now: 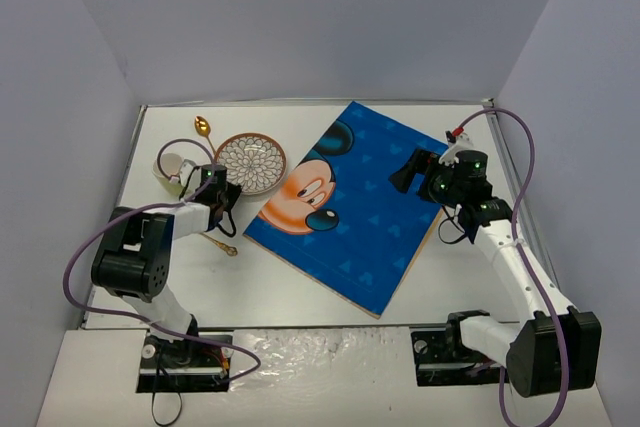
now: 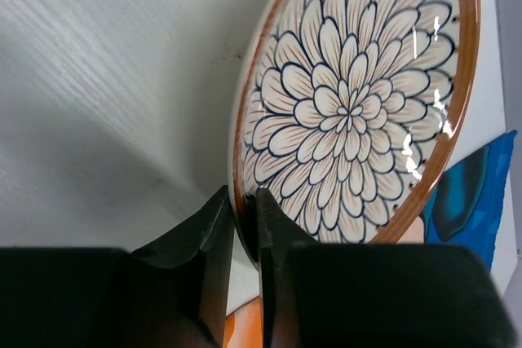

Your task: Set the dinner table for one person

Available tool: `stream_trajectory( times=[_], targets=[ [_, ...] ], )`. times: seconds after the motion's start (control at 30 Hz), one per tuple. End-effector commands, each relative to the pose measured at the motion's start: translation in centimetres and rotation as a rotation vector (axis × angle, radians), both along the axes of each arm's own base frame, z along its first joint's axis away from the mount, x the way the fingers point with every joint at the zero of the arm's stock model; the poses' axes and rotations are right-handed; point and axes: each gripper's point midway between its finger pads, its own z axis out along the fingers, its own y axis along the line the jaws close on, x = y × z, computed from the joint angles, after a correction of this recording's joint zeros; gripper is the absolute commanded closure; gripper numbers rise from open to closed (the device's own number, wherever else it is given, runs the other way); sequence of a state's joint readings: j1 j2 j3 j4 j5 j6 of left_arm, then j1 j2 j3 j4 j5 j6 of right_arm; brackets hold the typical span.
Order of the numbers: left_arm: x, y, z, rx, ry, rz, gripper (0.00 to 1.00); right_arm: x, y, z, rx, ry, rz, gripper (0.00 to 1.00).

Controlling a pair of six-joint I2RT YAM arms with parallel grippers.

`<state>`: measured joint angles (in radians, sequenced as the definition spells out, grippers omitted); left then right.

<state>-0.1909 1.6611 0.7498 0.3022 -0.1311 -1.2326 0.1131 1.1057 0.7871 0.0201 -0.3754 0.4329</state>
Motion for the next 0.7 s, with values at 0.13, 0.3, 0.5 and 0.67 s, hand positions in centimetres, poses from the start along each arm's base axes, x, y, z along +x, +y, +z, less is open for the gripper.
stream_trajectory(
  times=[0.13,0.3,0.5,0.67],
  targets=[
    [1.7,-0.9,5.9,-0.019,-0.179,-0.050,1.00,0.3,0.6,2.4,0.010,-0.103,0.038,0.00],
    [2.5,-2.1,11.6,-0.078,-0.313,-0.095,1.00,0.3,0.7,2.7,0.010,-0.109,0.044,0.00],
    [2.6,-3.8,18.9,-0.115,-0.463,-0.196,1.00,0.2,0.8,3.0,0.014,-0.114,0.050,0.00],
    [2.2,-7.0,21.2,-0.219,-0.510,-0.339,1.00,0.2,0.8,3.2,0.015,-0.119,0.051,0.00]
  ],
)
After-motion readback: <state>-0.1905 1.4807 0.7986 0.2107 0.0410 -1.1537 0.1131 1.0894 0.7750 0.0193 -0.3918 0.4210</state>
